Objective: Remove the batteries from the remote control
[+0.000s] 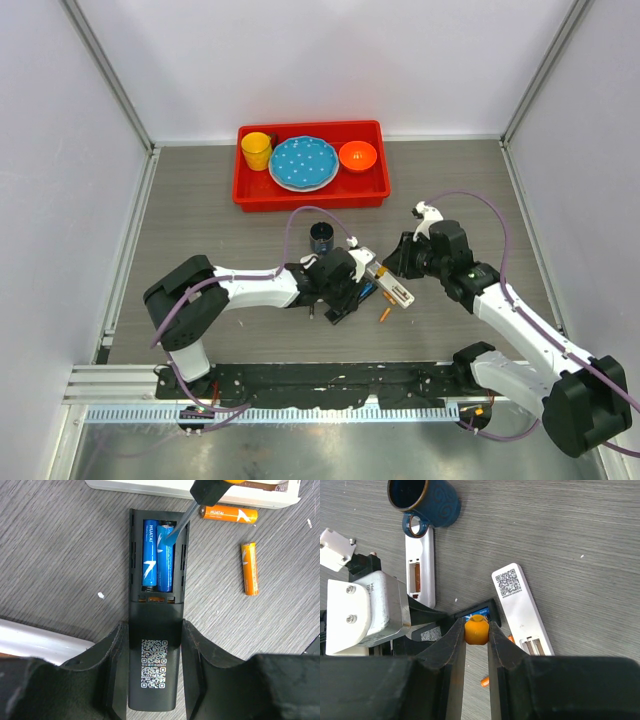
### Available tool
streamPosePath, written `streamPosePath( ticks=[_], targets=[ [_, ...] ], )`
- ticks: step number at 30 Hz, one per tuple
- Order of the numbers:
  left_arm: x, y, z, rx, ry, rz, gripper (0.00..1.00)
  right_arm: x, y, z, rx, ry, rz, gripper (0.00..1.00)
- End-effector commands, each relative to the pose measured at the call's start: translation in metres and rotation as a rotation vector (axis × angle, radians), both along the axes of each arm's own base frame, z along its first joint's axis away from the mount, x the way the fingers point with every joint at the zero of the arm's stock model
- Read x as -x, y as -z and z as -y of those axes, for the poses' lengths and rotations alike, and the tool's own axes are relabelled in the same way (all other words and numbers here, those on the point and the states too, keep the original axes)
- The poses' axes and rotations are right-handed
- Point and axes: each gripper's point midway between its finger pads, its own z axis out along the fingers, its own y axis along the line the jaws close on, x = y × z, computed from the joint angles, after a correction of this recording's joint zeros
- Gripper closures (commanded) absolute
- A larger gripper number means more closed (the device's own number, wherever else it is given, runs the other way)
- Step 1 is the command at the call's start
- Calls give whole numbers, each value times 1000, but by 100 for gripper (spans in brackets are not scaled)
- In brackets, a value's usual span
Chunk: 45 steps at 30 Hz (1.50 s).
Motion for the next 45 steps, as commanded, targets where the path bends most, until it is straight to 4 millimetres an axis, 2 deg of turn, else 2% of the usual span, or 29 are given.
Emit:
streamPosePath(
  ticks=[1, 4, 11, 14, 22, 31, 39, 45],
  targets=[
    [41, 74, -71, -301, -20, -187, 100, -1, 2, 8, 35, 25, 18, 99],
    [40, 74, -71, -303, -23, -186, 100, -1, 0, 9, 37, 31, 27, 99],
    [41, 77, -73, -314, -27, -189, 100, -7, -28, 25, 25, 138, 132, 99],
    [41, 77, -73, -312, -26, -189, 100, -10, -27, 28, 33, 160, 136, 99],
    [41, 78, -73, -314, -24, -192, 100, -10, -15, 8, -21, 85, 85, 99],
    [42, 80, -73, -318, -24, -197, 100, 1, -7, -13, -101, -10, 23, 99],
    [41, 81, -72, -322, -22, -199, 100, 8, -24, -17, -148, -29, 42, 99],
    [41, 84, -74, -332, -33, -200, 100, 10, -23, -23, -173, -49, 28, 99]
  ],
)
